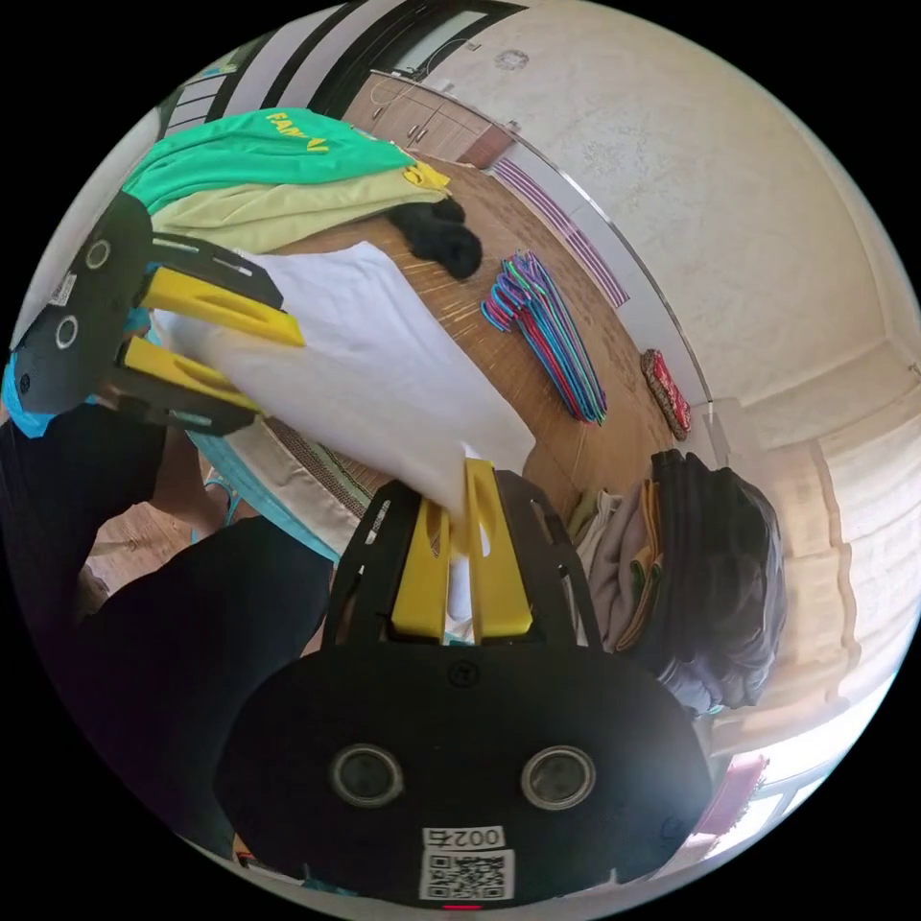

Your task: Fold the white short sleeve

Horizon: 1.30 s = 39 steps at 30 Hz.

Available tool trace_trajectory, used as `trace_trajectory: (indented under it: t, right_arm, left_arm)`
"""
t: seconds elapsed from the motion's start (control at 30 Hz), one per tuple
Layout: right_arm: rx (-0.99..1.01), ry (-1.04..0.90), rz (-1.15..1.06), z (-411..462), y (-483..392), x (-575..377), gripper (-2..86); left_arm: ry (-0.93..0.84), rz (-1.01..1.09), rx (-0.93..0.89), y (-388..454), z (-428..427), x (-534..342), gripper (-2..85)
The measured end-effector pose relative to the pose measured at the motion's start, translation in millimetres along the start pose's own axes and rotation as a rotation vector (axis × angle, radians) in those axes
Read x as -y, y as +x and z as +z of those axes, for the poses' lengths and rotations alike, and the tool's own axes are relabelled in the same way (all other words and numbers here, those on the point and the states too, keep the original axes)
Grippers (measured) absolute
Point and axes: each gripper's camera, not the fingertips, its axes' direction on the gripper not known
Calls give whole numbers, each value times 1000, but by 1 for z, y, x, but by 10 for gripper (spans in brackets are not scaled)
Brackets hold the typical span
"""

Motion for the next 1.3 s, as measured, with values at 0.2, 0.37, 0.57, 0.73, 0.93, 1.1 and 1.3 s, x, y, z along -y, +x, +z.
trace_trajectory:
  t: [0.2,0.37,0.57,0.73,0.93,1.1,1.3]
  right_arm:
    - [-31,46,-35,4,-1,-7,-5]
    - [-73,40,-73,17,-12,-18,-2]
    - [-50,7,-50,36,-8,-27,16]
    - [-63,-14,-41,49,-2,-28,40]
    - [-30,-11,-24,57,17,-22,38]
    - [-37,-21,-58,65,24,-20,12]
    - [-42,-36,-71,76,35,-21,-3]
  left_arm:
    - [-101,-17,202,10,-20,-6,48]
    - [-149,18,259,20,-30,-14,47]
    - [-182,159,299,40,-40,-6,62]
    - [-191,227,349,48,-46,-3,81]
    - [-176,276,358,43,-62,3,87]
    - [-169,289,312,31,-77,8,50]
    - [-194,300,250,12,-97,19,43]
